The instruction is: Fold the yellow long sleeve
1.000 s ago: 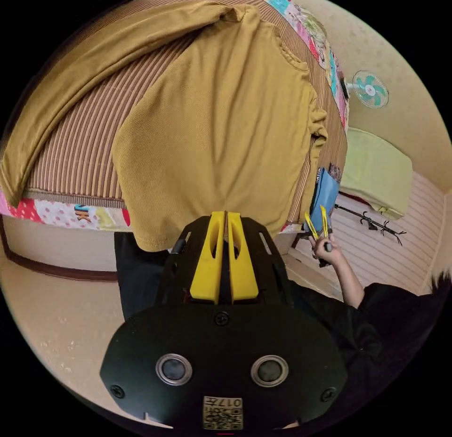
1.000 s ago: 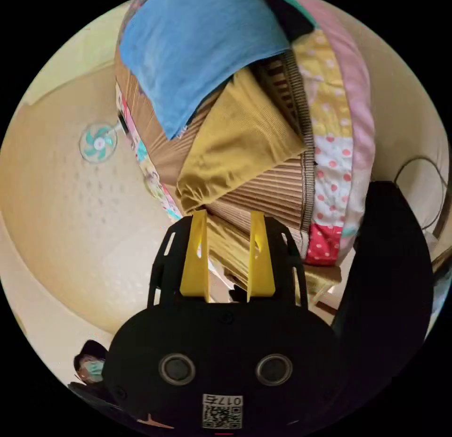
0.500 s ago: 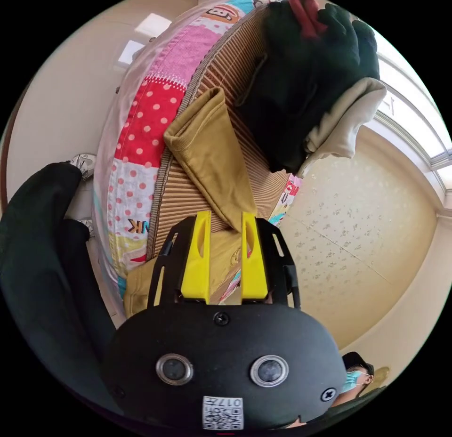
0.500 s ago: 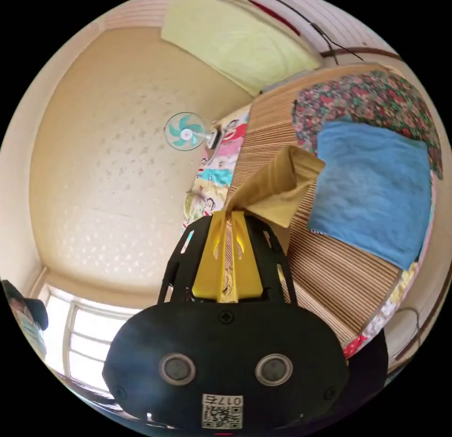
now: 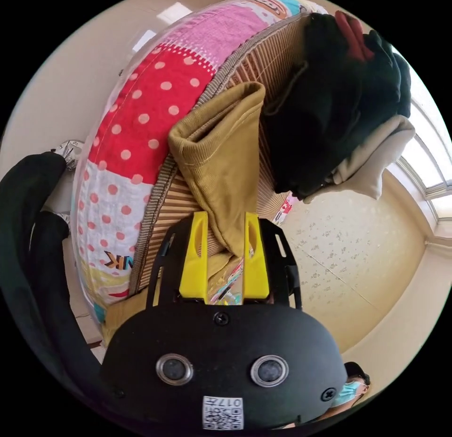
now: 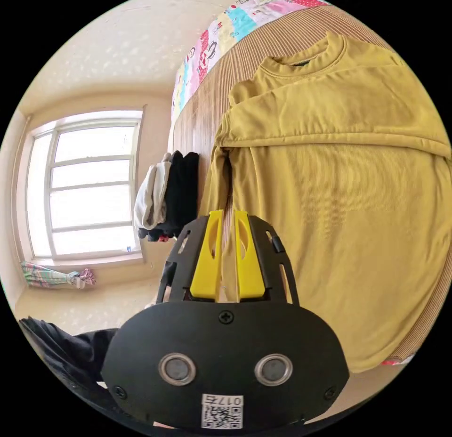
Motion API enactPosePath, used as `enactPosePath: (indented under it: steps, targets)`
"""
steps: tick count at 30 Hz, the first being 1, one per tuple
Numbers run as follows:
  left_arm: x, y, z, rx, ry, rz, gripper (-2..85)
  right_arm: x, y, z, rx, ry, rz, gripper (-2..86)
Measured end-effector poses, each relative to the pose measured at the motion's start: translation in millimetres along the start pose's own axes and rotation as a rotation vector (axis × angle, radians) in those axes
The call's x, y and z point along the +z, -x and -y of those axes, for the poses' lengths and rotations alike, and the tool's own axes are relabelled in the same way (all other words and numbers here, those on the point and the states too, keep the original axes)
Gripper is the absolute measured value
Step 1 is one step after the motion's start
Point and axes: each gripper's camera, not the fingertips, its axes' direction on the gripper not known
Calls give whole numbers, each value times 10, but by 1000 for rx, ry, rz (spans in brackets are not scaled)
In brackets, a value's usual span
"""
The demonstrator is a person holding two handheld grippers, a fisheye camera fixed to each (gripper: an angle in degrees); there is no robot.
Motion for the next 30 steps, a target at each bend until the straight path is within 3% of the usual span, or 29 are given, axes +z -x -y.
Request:
enactPosePath:
  steps: [4, 7, 9, 12, 13, 15, 18, 20, 25, 30]
  targets:
    - [-173, -138, -41, 61, -77, -117, 36, -23, -136, -389, -19, 81, -102, 17]
    - [-150, -1011, -447, 358, 27, -186, 34, -213, -376, -498, 25, 83, -161, 16]
    - [-30, -1926, -1083, 796, 76, -97, 35, -390, -543, -537, 75, 65, -175, 17]
    - [473, -2659, -2246, 1319, 161, 34, 38, -625, -646, -622, 129, 8, -164, 20]
    - [617, -2701, -2496, 1395, 193, 42, 38, -670, -663, -647, 142, -7, -159, 21]
    - [1294, -2529, -3411, 1601, 453, 27, 46, -815, -747, -772, 193, -50, -146, 26]
    - [2133, -1765, -4209, 1624, 883, 132, 79, -965, -918, -981, 267, -74, -137, 33]
    - [2286, -1331, -4325, 1580, 957, 213, 88, -1083, -1030, -1130, 302, -88, -124, 43]
    - [2035, -524, -3723, 1402, 928, 514, 102, -1388, -1321, -1609, 346, -75, -164, 72]
    - [1438, 15, -2899, 1358, 915, 996, 126, -1613, -1530, -2091, 352, 10, -135, 102]
